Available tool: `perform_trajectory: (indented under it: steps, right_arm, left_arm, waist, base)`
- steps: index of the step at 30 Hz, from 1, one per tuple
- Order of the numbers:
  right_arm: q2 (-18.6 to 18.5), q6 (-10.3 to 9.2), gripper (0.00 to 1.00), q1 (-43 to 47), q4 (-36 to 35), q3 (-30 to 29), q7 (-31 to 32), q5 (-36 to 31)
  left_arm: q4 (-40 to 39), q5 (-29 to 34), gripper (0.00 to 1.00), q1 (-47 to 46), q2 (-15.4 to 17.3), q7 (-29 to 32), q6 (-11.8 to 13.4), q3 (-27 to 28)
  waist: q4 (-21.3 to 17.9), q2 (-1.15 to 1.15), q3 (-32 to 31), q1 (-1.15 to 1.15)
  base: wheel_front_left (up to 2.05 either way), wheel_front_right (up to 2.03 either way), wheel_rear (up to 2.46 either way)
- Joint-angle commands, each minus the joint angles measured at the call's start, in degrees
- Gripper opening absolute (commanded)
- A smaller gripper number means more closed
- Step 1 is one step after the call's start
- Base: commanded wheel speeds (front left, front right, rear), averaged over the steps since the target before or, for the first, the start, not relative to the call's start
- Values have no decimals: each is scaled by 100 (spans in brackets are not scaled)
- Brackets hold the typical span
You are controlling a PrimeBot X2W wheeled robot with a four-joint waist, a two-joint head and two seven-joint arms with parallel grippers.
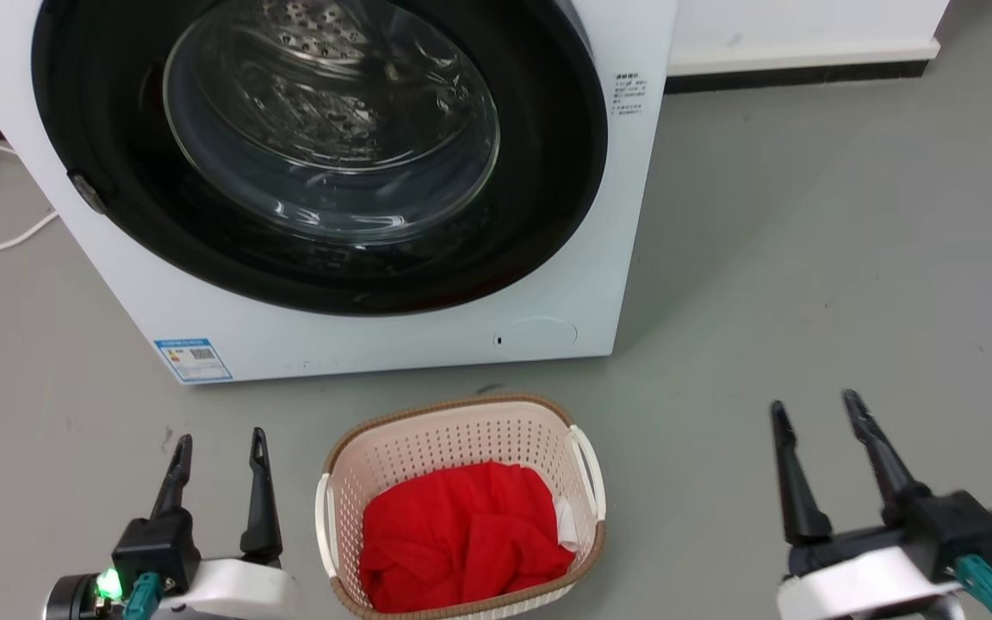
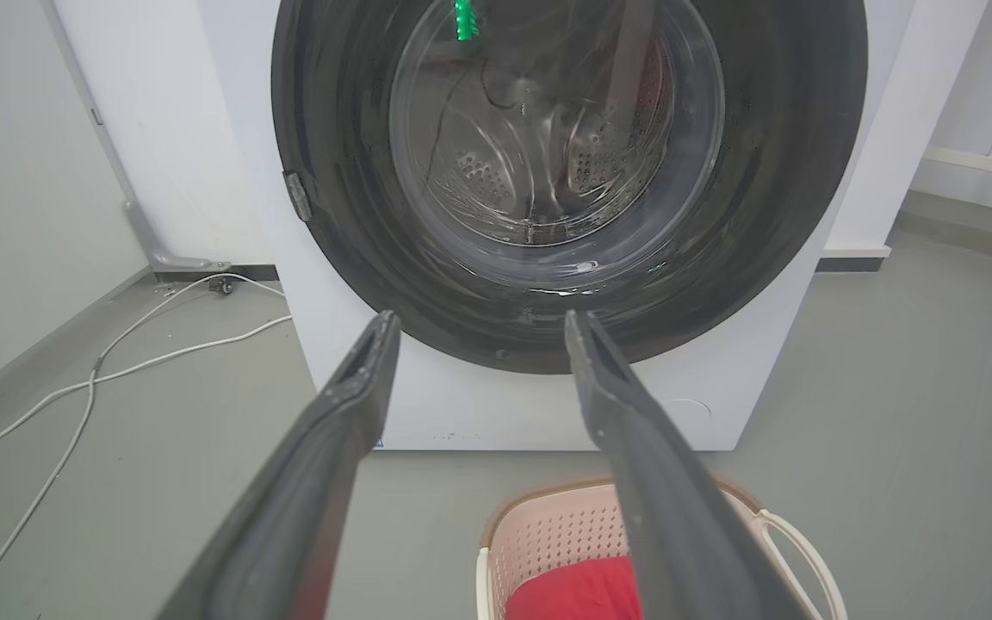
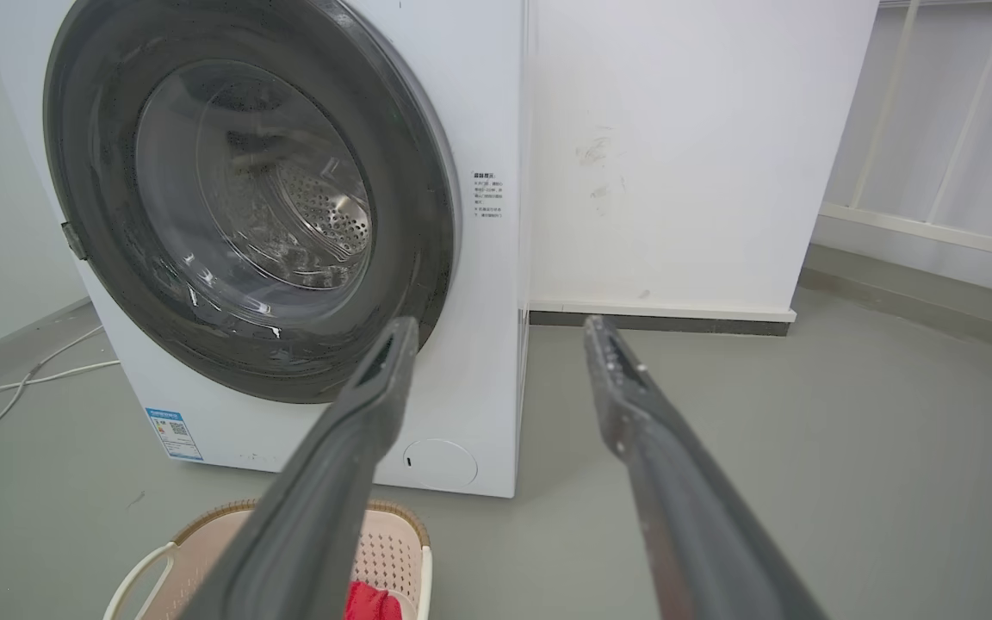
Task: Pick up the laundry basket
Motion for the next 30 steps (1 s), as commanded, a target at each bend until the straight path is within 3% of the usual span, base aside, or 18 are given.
perform_trajectory:
  steps: [1,6,16,30]
  right_arm:
    - [-11,-2,100,-229,140,109,-13,-1]
    - [-8,-3,100,-722,606,324,-13,-17]
    - [-25,-3,100,-2130,2044,878,-14,-313]
    - [-303,-3,100,-3936,4265,1491,-14,-392]
  left_arm:
    - [103,4,100,-169,15,-16,-27,77]
    - [478,-29,100,-521,41,-16,-160,238]
    - [2027,-68,100,-1799,185,-16,-504,260]
    - [4142,-103,100,-3425,314,-17,-608,127]
  waist:
    - [12,0,148,0]
    - [77,0,481,0]
    - [223,0,1581,0]
    - [322,0,2977,0]
  base:
    - [0,0,0]
    - [0,0,0]
    - [0,0,0]
    - [0,0,0]
